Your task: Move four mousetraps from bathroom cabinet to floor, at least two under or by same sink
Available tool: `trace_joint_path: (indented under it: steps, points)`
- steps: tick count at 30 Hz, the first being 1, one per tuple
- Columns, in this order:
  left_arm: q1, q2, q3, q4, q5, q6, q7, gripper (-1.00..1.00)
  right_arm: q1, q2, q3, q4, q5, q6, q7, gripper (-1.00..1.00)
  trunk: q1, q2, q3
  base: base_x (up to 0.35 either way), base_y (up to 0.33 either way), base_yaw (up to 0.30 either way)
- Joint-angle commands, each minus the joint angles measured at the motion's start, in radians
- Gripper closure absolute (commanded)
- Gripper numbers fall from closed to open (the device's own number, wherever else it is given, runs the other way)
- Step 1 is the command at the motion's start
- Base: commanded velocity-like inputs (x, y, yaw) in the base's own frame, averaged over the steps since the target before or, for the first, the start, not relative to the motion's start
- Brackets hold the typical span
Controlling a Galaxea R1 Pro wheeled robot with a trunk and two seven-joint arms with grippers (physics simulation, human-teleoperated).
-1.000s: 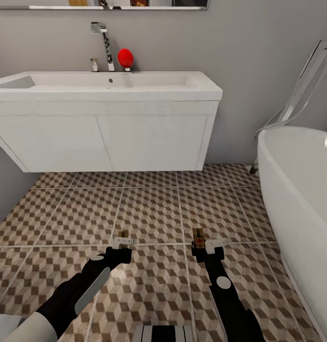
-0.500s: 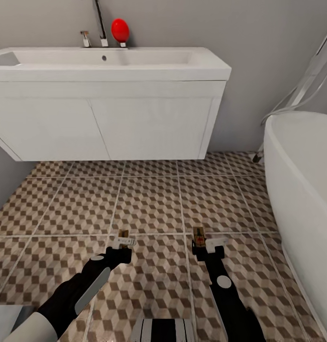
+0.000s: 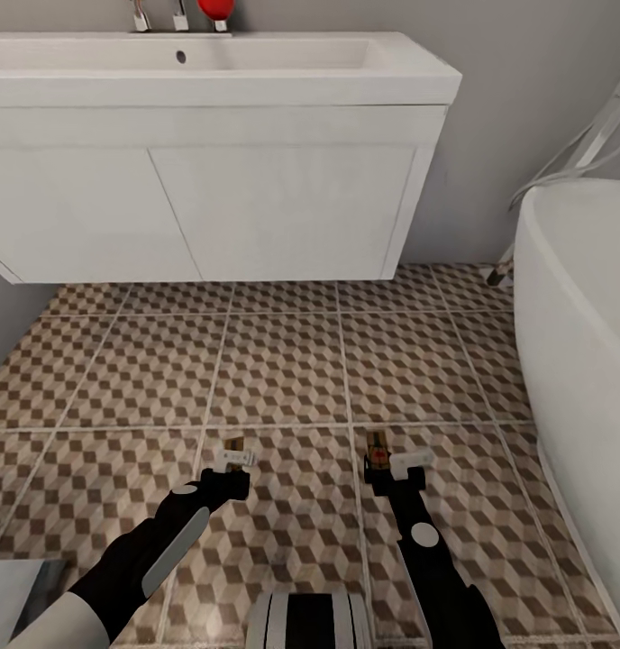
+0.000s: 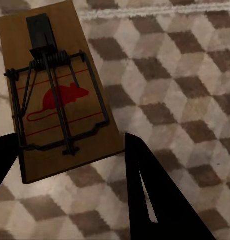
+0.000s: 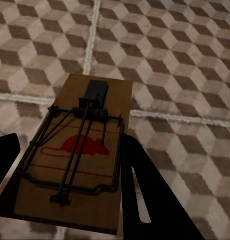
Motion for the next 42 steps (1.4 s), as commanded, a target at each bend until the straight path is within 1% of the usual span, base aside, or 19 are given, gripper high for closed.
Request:
trace_joint_path:
  steps: [1,11,13,14,16,17,19,21,23,25,27,28,31,34,36,37,39,40,42]
  points:
    - [-0.001,0.001,-0.004,-0.002,0.006,0.003,0.01,1.0,0.0,0.001,-0.001,-0.001,0.011,0.005,-0.002,1.0,0.0,0.0,-0.002,0.0,0.0,0.0]
    - [-0.001,0.002,-0.004,0.002,0.005,0.001,0.011,1.0,0.0,0.001,0.001,-0.001,0.011,-0.002,-0.002,1.0,0.0,0.0,-0.018,0.0,0.0,0.0]
    - [0.0,0.002,-0.004,0.001,-0.001,-0.029,0.019,1.0,0.0,0.001,0.028,-0.001,0.014,-0.008,-0.001,1.0,0.0,0.0,-0.02,0.0,0.0,0.0]
    - [0.0,0.003,-0.004,0.001,-0.01,-0.065,0.03,1.0,0.0,0.001,0.054,-0.001,0.015,-0.013,-0.001,1.0,0.0,0.0,-0.021,0.0,0.0,0.0]
    - [0.001,0.003,-0.005,0.004,-0.047,-0.171,0.056,1.0,0.0,-0.002,0.127,-0.002,0.018,-0.022,-0.007,1.0,0.0,0.0,-0.022,0.0,0.0,0.0]
    - [0.001,0.002,-0.006,0.008,-0.077,-0.226,0.068,1.0,0.0,-0.003,0.143,-0.002,0.019,-0.024,-0.012,1.0,0.0,0.0,-0.022,0.0,0.0,0.0]
    - [0.001,-0.002,-0.006,0.017,-0.149,-0.298,0.08,1.0,0.0,-0.003,0.158,-0.008,0.019,-0.025,-0.022,1.0,0.0,0.0,-0.023,0.0,0.0,0.0]
    - [0.001,-0.018,0.001,0.028,-0.22,-0.324,0.085,1.0,-0.005,-0.003,0.168,-0.021,0.02,-0.023,-0.034,1.0,0.0,0.0,-0.023,0.0,0.0,0.0]
    - [0.001,-0.03,0.012,0.041,-0.244,-0.303,0.084,1.0,-0.028,-0.004,0.17,-0.026,0.019,-0.014,-0.037,1.0,0.0,0.0,-0.023,0.0,0.0,0.0]
    - [0.001,-0.05,0.03,0.047,-0.254,-0.248,0.081,1.0,-0.071,-0.004,0.172,-0.02,0.018,0.009,-0.038,1.0,0.0,0.0,-0.023,0.0,0.0,0.0]
    - [-0.002,-0.078,0.056,0.05,-0.259,-0.188,0.079,1.0,-0.107,-0.005,0.172,-0.017,0.017,0.04,-0.038,1.0,0.0,0.0,-0.023,0.0,0.0,0.0]
    - [-0.005,-0.099,0.079,0.055,-0.261,-0.158,0.078,1.0,-0.134,-0.005,0.172,-0.016,0.017,0.059,-0.037,1.0,0.0,0.0,-0.023,0.0,0.0,0.0]
    - [-0.018,-0.121,0.11,0.075,-0.263,-0.137,0.077,1.0,-0.183,-0.005,0.172,-0.009,0.016,0.092,-0.037,1.0,0.0,0.0,-0.023,0.0,0.0,0.0]
    - [-0.061,-0.129,0.125,0.126,-0.263,-0.128,0.075,1.0,-0.243,-0.005,0.172,0.037,0.015,0.134,-0.037,1.0,0.0,0.0,-0.023,0.0,0.0,0.0]
    - [-0.099,-0.13,0.139,0.182,-0.264,-0.126,0.065,1.0,-0.304,-0.005,0.172,0.1,0.015,0.151,-0.037,1.0,0.0,0.0,-0.023,0.0,0.0,0.0]
    - [-0.109,-0.13,0.143,0.195,-0.264,-0.126,0.06,1.0,-0.32,-0.005,0.172,0.119,0.015,0.154,-0.037,1.0,0.0,0.0,-0.023,0.0,0.0,0.0]
    - [-0.157,-0.131,0.161,0.235,-0.264,-0.122,0.032,1.0,-0.387,-0.005,0.172,0.198,0.015,0.159,-0.038,1.0,0.0,0.0,-0.023,0.0,0.0,0.0]
    - [-0.169,-0.131,0.166,0.242,-0.264,-0.117,0.024,1.0,-0.404,-0.005,0.172,0.218,0.015,0.16,-0.038,1.0,0.0,0.0,-0.023,0.0,0.0,0.0]
    - [-0.221,-0.131,0.18,0.26,-0.264,-0.06,0.003,1.0,-0.473,-0.005,0.172,0.284,0.014,0.161,-0.038,1.0,0.0,0.0,-0.023,0.0,0.0,0.0]
